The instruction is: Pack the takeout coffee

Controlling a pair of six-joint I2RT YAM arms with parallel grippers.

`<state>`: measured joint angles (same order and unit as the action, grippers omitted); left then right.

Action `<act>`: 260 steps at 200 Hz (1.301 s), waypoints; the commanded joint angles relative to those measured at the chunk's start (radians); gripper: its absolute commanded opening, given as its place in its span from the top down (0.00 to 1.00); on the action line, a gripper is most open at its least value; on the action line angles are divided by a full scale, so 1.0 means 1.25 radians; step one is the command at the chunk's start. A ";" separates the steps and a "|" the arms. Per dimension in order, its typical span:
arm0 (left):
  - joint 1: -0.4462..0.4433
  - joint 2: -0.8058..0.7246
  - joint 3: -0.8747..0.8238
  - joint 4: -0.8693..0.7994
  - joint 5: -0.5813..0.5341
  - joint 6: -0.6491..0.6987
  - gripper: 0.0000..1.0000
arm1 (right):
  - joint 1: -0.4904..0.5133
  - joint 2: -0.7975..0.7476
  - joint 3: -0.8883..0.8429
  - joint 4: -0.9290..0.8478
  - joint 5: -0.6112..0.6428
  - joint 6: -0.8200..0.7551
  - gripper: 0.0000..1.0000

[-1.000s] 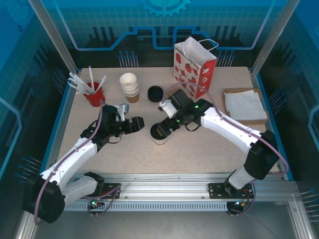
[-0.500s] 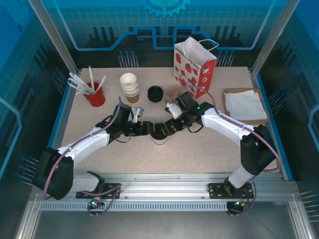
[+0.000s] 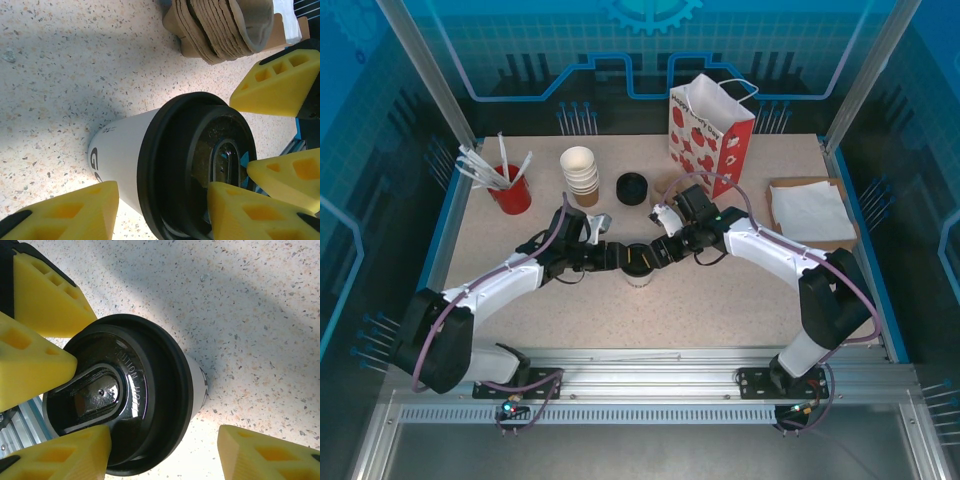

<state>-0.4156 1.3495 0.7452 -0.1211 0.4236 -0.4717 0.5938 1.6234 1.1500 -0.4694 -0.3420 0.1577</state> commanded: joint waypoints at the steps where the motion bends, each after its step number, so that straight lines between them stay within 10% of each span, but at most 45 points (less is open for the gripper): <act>1: -0.004 0.002 -0.003 -0.005 -0.025 -0.002 0.46 | -0.001 0.017 0.003 -0.023 0.017 0.009 0.39; 140: 0.022 -0.164 0.008 0.028 -0.128 -0.062 0.24 | -0.047 -0.123 -0.152 0.205 -0.141 0.201 0.07; 260: 0.053 -0.228 -0.002 -0.009 -0.165 -0.056 0.24 | -0.006 -0.031 -0.176 0.364 -0.202 0.301 0.10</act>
<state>-0.3653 1.1027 0.7624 -0.1146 0.2543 -0.5446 0.5613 1.5616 0.9173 -0.0643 -0.5648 0.5037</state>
